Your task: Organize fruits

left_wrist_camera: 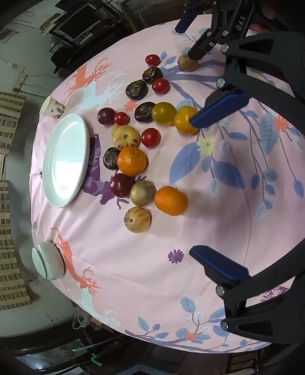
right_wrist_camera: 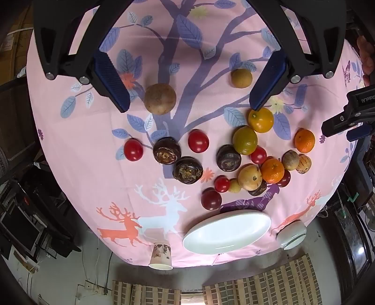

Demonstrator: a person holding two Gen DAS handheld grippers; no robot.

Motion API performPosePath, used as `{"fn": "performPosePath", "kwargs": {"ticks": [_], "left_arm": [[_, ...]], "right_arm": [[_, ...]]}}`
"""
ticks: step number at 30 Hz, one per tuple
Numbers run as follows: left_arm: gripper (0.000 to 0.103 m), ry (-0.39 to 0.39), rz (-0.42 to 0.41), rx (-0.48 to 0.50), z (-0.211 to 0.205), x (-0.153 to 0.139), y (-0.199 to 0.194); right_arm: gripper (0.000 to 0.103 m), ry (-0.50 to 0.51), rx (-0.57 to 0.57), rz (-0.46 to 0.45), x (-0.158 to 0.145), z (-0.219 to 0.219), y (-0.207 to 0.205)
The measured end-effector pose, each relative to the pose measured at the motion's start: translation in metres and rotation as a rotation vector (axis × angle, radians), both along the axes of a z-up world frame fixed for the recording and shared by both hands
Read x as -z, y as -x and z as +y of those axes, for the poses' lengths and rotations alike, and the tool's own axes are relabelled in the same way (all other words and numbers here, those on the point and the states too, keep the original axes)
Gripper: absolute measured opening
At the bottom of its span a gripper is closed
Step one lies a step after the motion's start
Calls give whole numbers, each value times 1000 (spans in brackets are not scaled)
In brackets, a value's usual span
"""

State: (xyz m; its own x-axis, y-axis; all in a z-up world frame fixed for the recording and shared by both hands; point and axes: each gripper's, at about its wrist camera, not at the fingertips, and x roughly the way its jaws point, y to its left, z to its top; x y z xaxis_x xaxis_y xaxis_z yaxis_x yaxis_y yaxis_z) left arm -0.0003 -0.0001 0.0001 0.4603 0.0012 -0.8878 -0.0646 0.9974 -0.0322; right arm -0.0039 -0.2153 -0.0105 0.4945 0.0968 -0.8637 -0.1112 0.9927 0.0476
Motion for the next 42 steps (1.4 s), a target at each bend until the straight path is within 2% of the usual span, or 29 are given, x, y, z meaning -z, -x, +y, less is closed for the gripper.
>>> {"fn": "performPosePath", "kwargs": {"ticks": [5, 42], "left_arm": [[101, 18, 7, 1, 1, 0, 2], [101, 13, 61, -20, 4, 14, -6]], "right_arm": [[102, -9, 2, 10, 3, -2, -1], [102, -16, 11, 29, 10, -4, -6]]}}
